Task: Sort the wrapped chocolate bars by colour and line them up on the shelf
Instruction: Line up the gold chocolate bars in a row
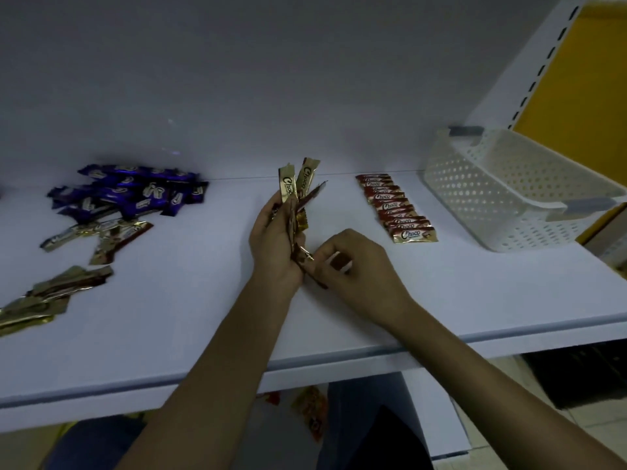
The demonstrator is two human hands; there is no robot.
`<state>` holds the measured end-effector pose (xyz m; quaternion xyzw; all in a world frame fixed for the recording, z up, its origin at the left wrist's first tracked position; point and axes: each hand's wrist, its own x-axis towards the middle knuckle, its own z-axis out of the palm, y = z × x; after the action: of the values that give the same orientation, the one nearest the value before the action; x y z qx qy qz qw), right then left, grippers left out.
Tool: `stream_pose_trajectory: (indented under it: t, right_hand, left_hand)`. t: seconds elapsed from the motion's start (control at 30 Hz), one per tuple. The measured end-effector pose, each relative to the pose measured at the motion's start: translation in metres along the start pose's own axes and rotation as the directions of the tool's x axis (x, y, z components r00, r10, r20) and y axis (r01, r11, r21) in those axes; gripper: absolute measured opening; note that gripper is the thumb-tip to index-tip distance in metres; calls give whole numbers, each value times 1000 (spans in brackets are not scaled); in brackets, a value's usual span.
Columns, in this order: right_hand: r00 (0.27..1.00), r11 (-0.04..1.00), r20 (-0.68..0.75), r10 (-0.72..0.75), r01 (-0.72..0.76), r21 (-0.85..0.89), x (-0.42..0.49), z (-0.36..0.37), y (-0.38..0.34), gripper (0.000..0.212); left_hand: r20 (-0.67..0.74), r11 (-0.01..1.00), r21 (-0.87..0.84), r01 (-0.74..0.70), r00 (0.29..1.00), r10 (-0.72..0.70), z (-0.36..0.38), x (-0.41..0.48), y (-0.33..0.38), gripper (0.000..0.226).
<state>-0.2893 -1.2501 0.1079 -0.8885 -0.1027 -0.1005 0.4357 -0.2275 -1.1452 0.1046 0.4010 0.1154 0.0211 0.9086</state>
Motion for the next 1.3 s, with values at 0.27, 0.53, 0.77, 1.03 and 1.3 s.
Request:
stream_pose_trajectory:
  t: [0.27,0.53,0.77,1.03,1.3]
  right_hand:
    - [949,857,159,273,-315,409,-8,-34,0,15]
    - [908,758,5,419,-353,549,-16,-84,17,14]
    - [899,675,-164,407,-416,-609,-21,-109,55,29]
    - [948,751,296,115,112,-651,-14,-129,61,25]
    - [998,797,62,33,11,-603,10,-128,89,6]
  left_hand:
    - [36,996,-75,41,999,-38,-5,3,5,29]
    - [208,995,23,97,973,-100,1,-5,-1,21]
    - [254,987,149,62,962,-98,4,-9,-3,18]
    - [272,983,167,76,955,-120,3,-9,-6,19]
    - [251,983,152,101,958,-137,5,-9,-5,19]
